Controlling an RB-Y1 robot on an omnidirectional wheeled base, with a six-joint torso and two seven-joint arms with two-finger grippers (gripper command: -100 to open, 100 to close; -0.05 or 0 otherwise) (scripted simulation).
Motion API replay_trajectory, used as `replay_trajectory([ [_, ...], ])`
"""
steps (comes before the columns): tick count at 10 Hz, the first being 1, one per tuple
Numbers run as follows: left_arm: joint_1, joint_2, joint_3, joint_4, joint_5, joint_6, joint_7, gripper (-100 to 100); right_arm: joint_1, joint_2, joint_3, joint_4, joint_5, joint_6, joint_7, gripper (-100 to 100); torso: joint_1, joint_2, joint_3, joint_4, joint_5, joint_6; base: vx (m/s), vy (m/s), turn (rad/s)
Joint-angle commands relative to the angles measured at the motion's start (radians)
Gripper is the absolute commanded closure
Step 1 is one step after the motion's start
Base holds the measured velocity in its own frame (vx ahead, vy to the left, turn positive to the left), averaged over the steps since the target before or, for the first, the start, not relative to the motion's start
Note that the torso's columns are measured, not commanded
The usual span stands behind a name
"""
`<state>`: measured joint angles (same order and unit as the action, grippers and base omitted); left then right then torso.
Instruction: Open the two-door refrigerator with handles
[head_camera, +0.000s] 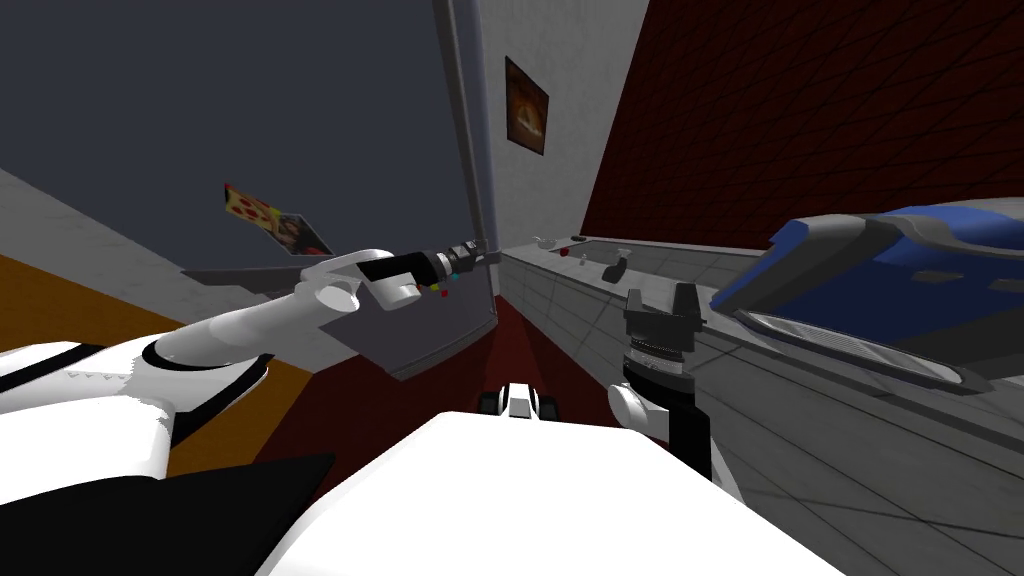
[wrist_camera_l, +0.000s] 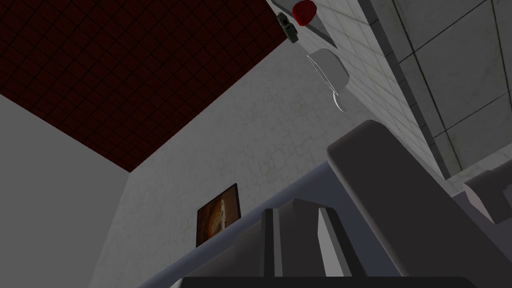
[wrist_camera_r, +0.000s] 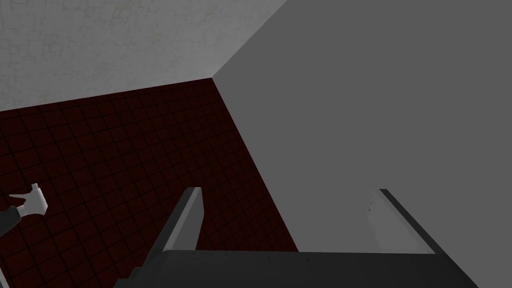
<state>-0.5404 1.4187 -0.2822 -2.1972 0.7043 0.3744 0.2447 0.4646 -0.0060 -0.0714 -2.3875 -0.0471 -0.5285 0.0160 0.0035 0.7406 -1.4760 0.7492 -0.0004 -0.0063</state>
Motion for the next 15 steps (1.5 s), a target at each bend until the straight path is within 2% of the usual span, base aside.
replay_trajectory([
  [1,-0.025,0.008,0.013,-0.050,0.016,-0.009,0.003,100,0.000,0.000,0.000,0.000,0.000,0.000,0.000,0,0.001,0.007,0.004,0.000,0.000,0.003,-0.157,0.103,0.002],
  [6,-0.030,0.026,0.018,-0.170,0.052,-0.027,0.016,100,0.000,0.000,0.000,0.000,0.000,0.000,0.000,0,0.000,0.006,0.004,0.000,0.000,0.002,-0.169,0.085,0.016],
  [7,-0.030,0.026,0.018,-0.170,0.052,-0.027,0.016,100,0.000,0.000,0.000,0.000,0.000,0.000,0.000,0,0.001,0.009,0.005,0.000,0.001,0.003,-0.154,0.072,0.010],
  [8,-0.008,0.024,0.005,-0.165,0.049,-0.033,0.012,100,0.000,0.000,0.000,0.000,0.000,0.000,0.000,0,-0.001,0.008,0.005,0.000,0.000,0.004,-0.057,0.020,-0.020],
  [9,-0.018,0.030,0.002,-0.213,0.067,-0.046,0.018,100,0.000,0.000,0.000,0.000,0.000,0.000,0.000,0,-0.004,0.002,0.001,-0.003,0.000,0.004,-0.136,0.115,0.000],
  [13,-0.031,0.038,0.005,-0.257,0.083,-0.062,0.023,100,0.000,0.000,0.000,0.000,0.000,0.000,0.000,0,0.000,0.008,0.004,-0.001,0.001,0.004,-0.172,0.140,-0.024],
  [15,-0.043,0.045,0.008,-0.300,0.100,-0.079,0.028,100,0.000,0.000,0.000,0.000,0.000,0.000,0.000,0,0.003,0.005,0.002,-0.001,0.002,0.003,-0.147,0.167,0.001],
])
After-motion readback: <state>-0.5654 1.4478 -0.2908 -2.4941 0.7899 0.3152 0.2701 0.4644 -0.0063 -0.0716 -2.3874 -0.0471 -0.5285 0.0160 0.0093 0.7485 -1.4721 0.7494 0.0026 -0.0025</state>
